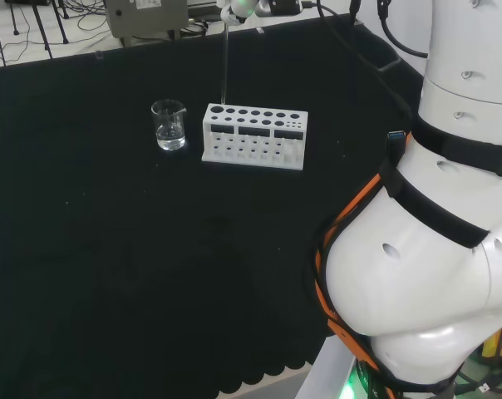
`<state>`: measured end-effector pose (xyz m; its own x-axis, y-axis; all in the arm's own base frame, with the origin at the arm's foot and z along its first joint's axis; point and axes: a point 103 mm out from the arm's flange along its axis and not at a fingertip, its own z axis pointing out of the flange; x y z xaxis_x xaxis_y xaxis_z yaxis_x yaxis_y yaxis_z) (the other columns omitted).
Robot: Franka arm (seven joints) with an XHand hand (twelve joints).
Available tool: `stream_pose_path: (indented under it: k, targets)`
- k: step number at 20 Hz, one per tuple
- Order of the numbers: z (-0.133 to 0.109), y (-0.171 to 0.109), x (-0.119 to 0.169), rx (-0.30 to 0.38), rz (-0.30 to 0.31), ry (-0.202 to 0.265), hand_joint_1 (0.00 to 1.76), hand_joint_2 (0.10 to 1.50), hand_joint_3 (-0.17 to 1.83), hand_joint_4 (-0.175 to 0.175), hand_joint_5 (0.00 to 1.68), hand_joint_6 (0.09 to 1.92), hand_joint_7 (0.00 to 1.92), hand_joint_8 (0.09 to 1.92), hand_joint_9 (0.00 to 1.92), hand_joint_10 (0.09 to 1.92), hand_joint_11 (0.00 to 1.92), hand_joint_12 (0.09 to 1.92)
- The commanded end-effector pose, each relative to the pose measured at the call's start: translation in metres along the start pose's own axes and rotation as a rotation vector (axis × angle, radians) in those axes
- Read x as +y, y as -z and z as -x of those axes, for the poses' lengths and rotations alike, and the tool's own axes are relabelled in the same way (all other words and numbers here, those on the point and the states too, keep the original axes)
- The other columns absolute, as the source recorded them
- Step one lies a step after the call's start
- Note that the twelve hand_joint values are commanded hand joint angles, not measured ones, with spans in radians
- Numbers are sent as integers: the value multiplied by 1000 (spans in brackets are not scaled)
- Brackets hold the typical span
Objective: Put the glass rod back on the white test tube rack.
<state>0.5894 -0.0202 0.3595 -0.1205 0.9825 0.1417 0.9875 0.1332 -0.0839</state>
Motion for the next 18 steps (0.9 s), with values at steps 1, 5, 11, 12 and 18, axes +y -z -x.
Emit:
stream_pose_path:
  k: [1,5,11,12,18]
  targets:
    - [12,-11,-2,16,-4,-12,1331,560,815,-175,1346,330,1353,872,1847,751,1440,978]
    - [16,-15,-2,7,-10,-16,1331,560,815,-175,1346,330,1352,872,1847,751,1440,977]
    - [14,-13,-2,17,-7,-11,1331,560,815,-175,1346,330,1352,872,1847,751,1439,977]
    - [14,-13,-2,16,-7,-10,1331,560,815,-175,1346,330,1352,872,1847,751,1439,977]
    - [13,-14,-1,11,-11,-2,1331,560,814,-175,1346,330,1352,872,1848,751,1440,977]
